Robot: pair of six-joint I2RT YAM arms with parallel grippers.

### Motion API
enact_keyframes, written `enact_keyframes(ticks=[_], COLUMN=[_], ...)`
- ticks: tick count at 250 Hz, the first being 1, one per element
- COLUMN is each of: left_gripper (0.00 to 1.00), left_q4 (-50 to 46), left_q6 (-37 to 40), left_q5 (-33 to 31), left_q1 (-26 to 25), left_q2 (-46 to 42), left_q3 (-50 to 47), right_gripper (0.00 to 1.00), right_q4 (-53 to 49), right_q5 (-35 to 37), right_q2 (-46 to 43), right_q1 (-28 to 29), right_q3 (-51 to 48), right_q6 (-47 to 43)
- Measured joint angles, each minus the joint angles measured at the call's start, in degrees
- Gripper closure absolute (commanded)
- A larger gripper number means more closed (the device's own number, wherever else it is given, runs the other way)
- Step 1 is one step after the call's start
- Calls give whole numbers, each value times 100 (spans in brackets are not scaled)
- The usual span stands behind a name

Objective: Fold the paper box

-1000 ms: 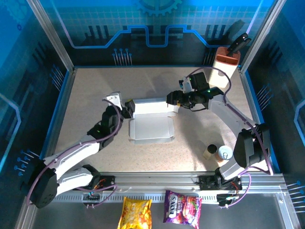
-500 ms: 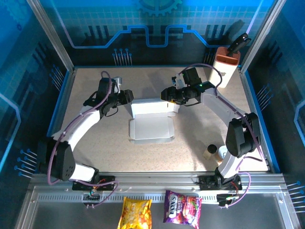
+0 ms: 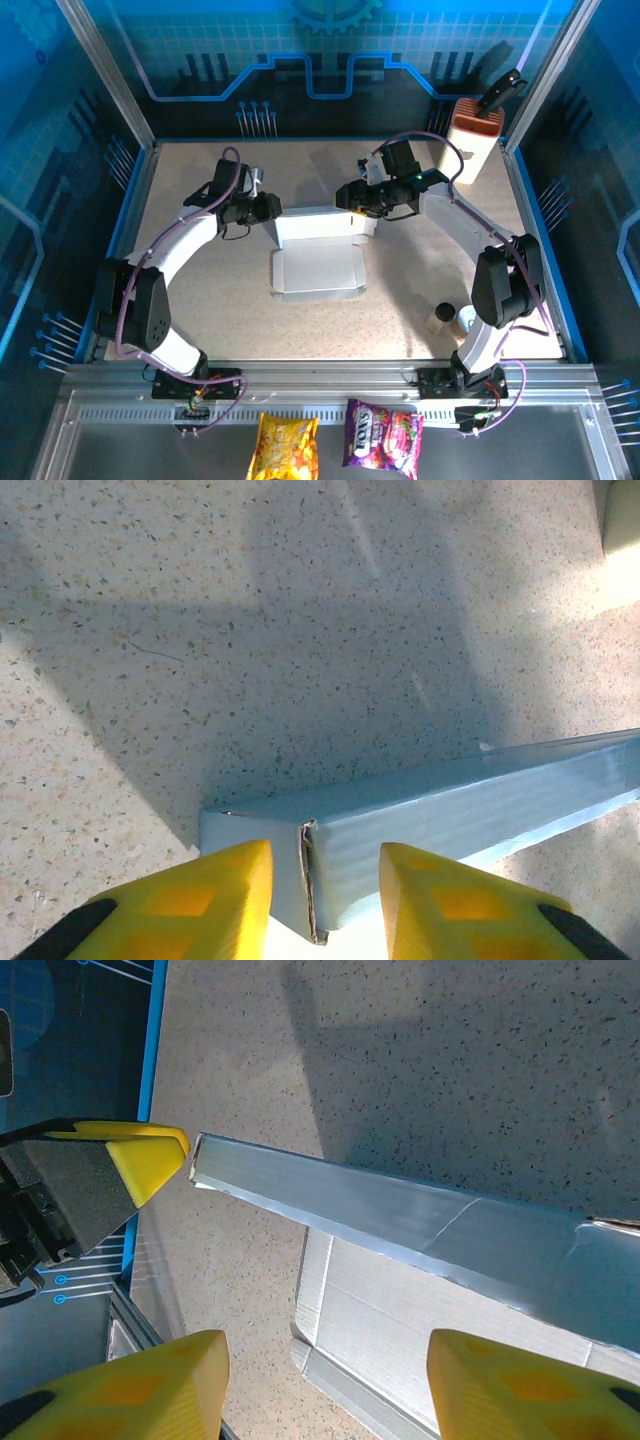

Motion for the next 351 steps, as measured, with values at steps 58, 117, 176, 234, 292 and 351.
enact_keyframes(ticks=[58, 117, 176, 234, 292, 351], left_gripper=[75, 80, 80, 79, 78, 78], left_q4=[-37, 90, 319, 439, 437, 439], left_q6=[24, 39, 15, -15, -13, -13], left_q5=[11, 105, 203, 245, 245, 243], left_q1=[2, 7, 7, 7, 7, 7], left_q2=[133, 74, -293, -374, -365, -363], left_q3=[4, -131, -599, -717, -717, -715], right_gripper=[44, 44, 44, 44, 40, 39], right_q4=[-4, -26, -177, -476, -758, -951], right_q5=[2, 28, 203, 509, 890, 1106], right_q2=[0, 0, -11, -9, 197, 411], right_q1=[0, 0, 0, 0, 0, 2], right_q3=[0, 0, 0, 90, 525, 527], right_q6=[-2, -7, -70, -201, -367, -350])
